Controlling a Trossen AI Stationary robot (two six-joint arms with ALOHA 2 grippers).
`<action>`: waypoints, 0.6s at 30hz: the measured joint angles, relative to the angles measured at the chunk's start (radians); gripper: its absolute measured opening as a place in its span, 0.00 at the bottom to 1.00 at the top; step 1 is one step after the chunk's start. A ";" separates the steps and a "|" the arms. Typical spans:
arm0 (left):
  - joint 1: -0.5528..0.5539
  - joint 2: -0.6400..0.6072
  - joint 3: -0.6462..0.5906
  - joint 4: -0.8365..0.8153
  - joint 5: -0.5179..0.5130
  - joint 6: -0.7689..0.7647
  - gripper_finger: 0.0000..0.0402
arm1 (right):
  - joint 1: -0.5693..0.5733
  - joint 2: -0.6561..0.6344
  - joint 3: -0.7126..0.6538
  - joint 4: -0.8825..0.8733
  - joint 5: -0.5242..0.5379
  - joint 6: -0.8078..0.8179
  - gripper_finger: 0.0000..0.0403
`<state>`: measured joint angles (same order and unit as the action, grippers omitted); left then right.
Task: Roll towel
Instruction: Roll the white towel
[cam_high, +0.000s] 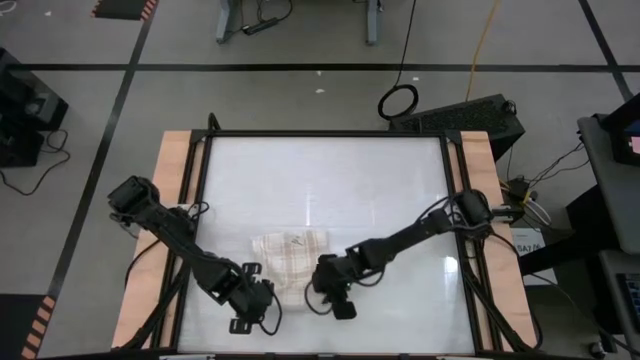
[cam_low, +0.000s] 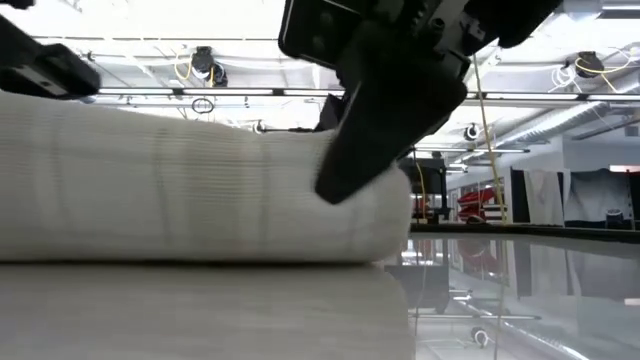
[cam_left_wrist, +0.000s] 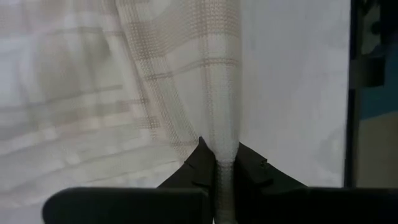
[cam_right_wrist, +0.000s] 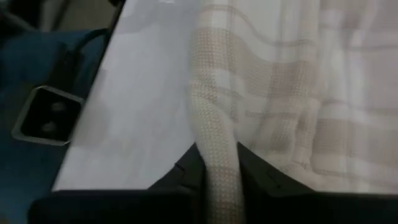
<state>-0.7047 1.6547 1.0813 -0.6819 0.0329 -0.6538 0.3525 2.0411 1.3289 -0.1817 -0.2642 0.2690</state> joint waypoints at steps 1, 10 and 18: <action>0.007 0.000 0.000 -0.001 0.001 0.025 0.07 | -0.008 0.000 0.000 -0.005 -0.033 0.000 0.11; 0.105 0.000 -0.032 0.001 0.045 0.084 0.07 | -0.085 -0.007 0.000 -0.067 -0.213 0.005 0.10; 0.237 0.000 -0.132 0.103 0.185 0.175 0.07 | -0.146 -0.008 0.001 -0.167 -0.293 -0.079 0.10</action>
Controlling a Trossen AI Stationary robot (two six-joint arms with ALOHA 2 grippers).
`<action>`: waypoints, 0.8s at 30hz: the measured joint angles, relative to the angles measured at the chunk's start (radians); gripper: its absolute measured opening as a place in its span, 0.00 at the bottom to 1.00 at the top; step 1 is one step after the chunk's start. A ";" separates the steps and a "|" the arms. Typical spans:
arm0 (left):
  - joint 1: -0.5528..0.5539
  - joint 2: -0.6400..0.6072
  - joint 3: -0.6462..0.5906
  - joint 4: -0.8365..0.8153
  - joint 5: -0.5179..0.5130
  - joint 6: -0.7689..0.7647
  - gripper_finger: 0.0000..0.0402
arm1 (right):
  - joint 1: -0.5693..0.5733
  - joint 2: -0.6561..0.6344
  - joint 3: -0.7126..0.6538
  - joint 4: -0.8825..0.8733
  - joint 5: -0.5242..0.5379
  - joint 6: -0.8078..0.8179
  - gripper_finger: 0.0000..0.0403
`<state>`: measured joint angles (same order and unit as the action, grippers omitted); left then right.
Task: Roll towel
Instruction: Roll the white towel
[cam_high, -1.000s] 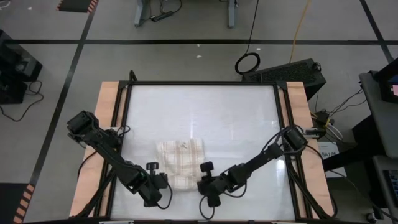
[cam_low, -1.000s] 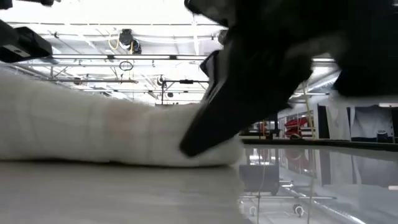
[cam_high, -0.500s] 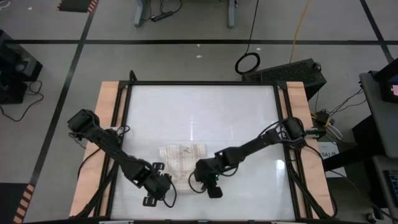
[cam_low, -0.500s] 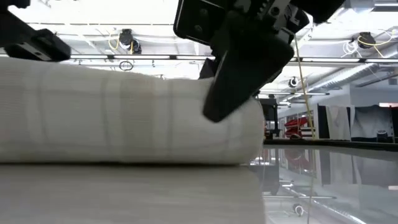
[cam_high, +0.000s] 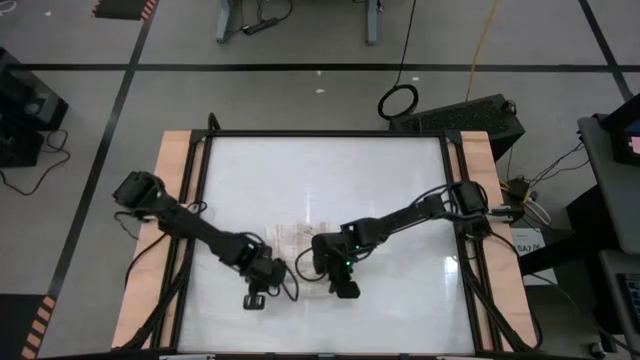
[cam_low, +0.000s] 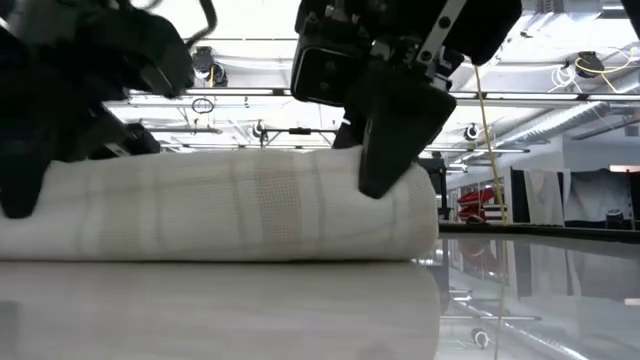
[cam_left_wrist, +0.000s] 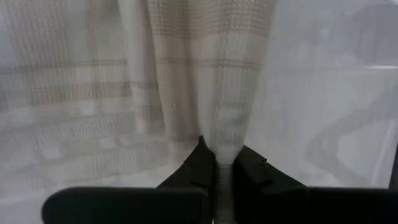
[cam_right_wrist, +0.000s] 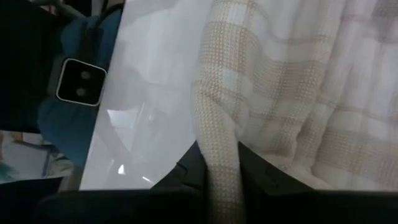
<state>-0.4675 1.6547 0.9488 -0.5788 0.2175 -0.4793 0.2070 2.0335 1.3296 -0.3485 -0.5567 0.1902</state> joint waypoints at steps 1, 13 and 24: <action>0.013 0.000 -0.006 0.008 0.017 0.016 0.07 | -0.004 0.000 0.000 -0.005 -0.001 -0.008 0.10; 0.094 0.000 -0.012 0.017 0.102 0.097 0.07 | 0.009 -0.001 0.000 -0.054 0.130 0.002 0.28; 0.107 0.000 -0.012 0.018 0.102 0.102 0.07 | 0.018 -0.122 -0.002 -0.193 0.339 -0.037 0.64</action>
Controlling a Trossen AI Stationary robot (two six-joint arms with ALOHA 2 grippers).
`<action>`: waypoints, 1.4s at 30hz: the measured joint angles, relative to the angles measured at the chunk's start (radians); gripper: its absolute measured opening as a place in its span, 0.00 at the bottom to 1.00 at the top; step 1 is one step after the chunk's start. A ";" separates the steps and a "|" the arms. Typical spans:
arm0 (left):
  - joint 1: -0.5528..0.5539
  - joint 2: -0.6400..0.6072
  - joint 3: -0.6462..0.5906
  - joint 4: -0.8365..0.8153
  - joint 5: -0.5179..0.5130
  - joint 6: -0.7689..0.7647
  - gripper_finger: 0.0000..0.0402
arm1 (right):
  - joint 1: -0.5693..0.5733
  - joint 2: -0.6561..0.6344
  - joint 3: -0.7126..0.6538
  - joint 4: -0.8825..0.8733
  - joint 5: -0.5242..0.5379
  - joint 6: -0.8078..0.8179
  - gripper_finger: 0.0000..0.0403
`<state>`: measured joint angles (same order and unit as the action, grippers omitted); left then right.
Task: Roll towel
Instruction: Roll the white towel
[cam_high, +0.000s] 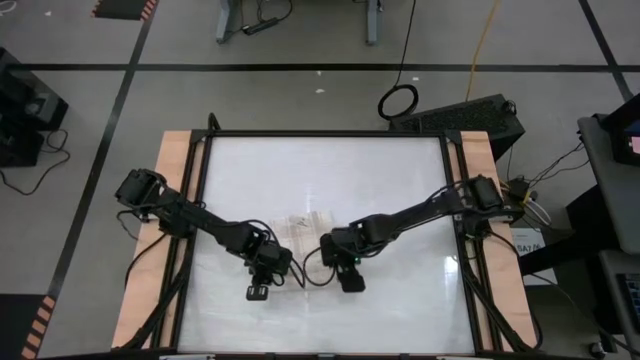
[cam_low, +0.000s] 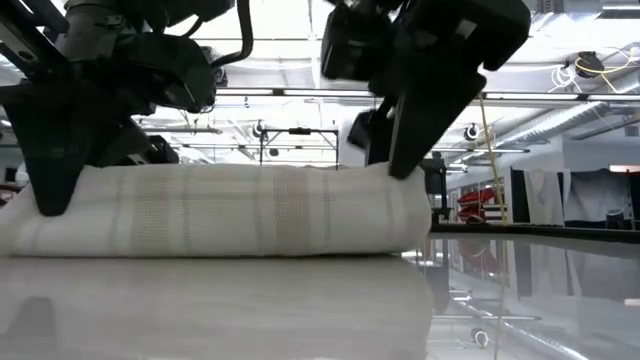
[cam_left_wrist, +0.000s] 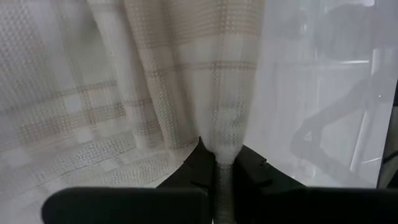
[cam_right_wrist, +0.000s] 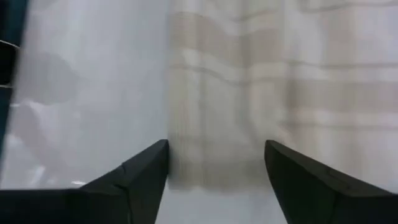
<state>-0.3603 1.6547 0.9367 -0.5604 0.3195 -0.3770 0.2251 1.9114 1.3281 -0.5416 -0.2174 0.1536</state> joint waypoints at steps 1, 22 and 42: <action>0.001 0.000 0.000 0.001 0.000 0.006 0.07 | 0.000 -0.019 0.000 -0.019 0.033 -0.012 0.64; 0.027 0.000 0.000 0.020 -0.008 0.014 0.07 | 0.370 0.061 0.001 0.079 0.770 0.083 0.67; 0.027 0.000 0.000 0.031 -0.019 0.002 0.07 | 0.224 0.101 0.002 0.057 0.620 -0.082 0.37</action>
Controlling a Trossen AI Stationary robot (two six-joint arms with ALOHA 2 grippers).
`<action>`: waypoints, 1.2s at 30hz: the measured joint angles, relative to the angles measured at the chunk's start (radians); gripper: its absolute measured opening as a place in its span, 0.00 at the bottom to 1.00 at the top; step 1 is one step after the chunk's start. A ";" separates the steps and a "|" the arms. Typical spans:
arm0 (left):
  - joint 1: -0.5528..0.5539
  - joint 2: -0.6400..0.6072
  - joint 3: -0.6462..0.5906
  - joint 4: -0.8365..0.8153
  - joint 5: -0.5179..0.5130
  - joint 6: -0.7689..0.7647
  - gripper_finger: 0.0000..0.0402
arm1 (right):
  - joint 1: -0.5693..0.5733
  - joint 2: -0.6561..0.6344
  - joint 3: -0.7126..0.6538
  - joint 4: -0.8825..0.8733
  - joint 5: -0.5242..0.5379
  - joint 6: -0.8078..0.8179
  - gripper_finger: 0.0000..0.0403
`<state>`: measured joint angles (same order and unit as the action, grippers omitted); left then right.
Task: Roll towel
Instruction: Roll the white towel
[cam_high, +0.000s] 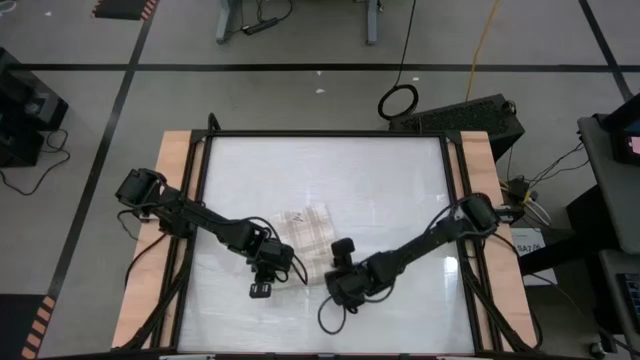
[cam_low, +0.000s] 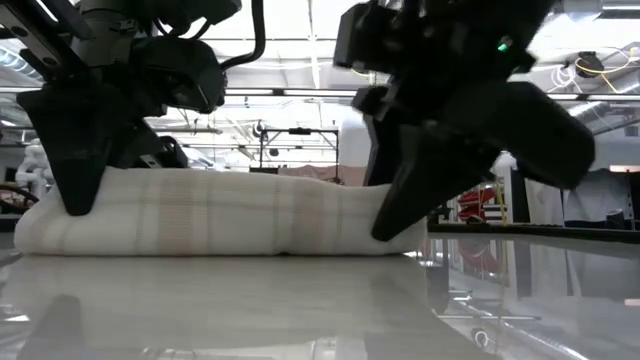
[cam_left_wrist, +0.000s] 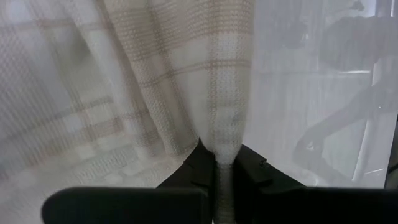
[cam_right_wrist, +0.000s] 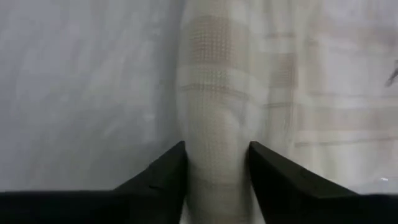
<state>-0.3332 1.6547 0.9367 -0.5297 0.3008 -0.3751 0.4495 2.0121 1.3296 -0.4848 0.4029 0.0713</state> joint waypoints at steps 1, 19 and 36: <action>-0.001 0.000 0.000 0.000 0.000 0.010 0.07 | -0.013 0.000 0.000 0.000 -0.045 -0.013 0.33; -0.055 0.000 0.001 0.008 -0.099 -0.084 0.23 | -0.221 -0.057 0.001 -0.031 -0.706 -0.139 0.02; -0.210 -0.176 0.001 -0.180 -0.416 -0.180 0.69 | -0.330 -0.030 0.000 -0.017 -0.884 -0.138 0.03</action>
<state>-0.5428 1.4789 0.9375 -0.7101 -0.1155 -0.5551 0.1197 1.9823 1.3296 -0.5014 -0.4813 -0.0667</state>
